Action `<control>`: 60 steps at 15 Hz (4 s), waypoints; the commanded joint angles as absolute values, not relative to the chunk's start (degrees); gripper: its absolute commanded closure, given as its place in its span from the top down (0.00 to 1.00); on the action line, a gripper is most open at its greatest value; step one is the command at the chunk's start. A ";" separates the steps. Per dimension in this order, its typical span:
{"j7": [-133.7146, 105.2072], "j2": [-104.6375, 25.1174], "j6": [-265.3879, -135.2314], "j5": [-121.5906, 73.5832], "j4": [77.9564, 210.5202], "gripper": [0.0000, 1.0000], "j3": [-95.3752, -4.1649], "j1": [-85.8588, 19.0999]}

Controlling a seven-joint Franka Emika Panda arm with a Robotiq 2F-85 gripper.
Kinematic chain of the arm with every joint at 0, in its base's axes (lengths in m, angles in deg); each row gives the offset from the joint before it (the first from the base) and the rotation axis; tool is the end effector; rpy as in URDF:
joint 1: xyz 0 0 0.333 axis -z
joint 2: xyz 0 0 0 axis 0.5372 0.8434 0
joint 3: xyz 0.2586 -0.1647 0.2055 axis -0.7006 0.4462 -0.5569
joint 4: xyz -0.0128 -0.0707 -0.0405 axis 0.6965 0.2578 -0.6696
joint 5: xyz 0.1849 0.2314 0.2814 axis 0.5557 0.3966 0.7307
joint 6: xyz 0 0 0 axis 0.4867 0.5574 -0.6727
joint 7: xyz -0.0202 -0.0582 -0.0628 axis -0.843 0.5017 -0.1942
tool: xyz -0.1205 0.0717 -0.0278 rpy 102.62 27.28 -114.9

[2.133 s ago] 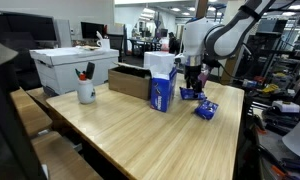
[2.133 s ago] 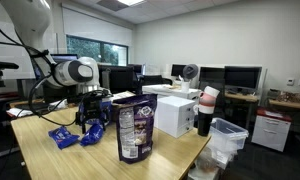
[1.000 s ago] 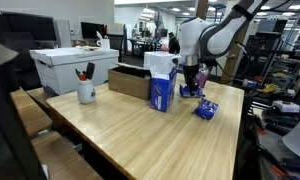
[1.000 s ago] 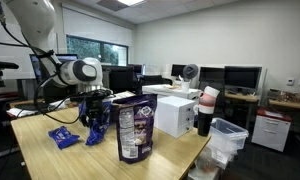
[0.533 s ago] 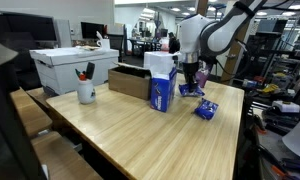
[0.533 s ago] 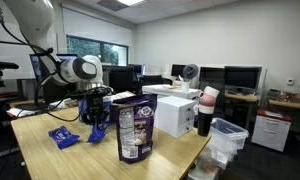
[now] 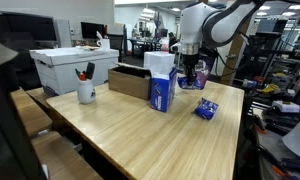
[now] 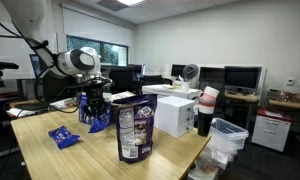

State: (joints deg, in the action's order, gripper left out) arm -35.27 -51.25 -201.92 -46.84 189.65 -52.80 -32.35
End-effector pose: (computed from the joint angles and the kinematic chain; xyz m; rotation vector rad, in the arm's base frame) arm 0.4947 -0.0247 0.2748 2.7283 0.8632 -0.2253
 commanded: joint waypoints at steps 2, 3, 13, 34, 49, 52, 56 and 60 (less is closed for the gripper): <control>-27.23 -59.27 -195.64 -52.61 190.72 0.05 -54.49 -34.77; -25.67 -60.60 -194.30 -54.05 190.55 0.05 -55.20 -35.23; -15.73 -67.09 -182.71 -65.11 185.72 0.05 -63.98 -39.80; -34.62 -65.82 -209.21 -79.24 191.88 0.04 -61.19 -41.31; -42.11 -64.94 -220.40 -70.88 195.57 0.04 -58.09 -41.10; -42.61 -65.24 -220.51 -70.67 195.07 0.04 -58.42 -41.31; -42.62 -65.73 -219.63 -70.02 194.58 0.04 -58.93 -41.65; -42.09 -66.03 -219.77 -70.60 194.31 0.04 -59.24 -41.44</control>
State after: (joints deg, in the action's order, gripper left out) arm -39.68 -64.84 -219.32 -71.71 194.05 -58.95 -41.79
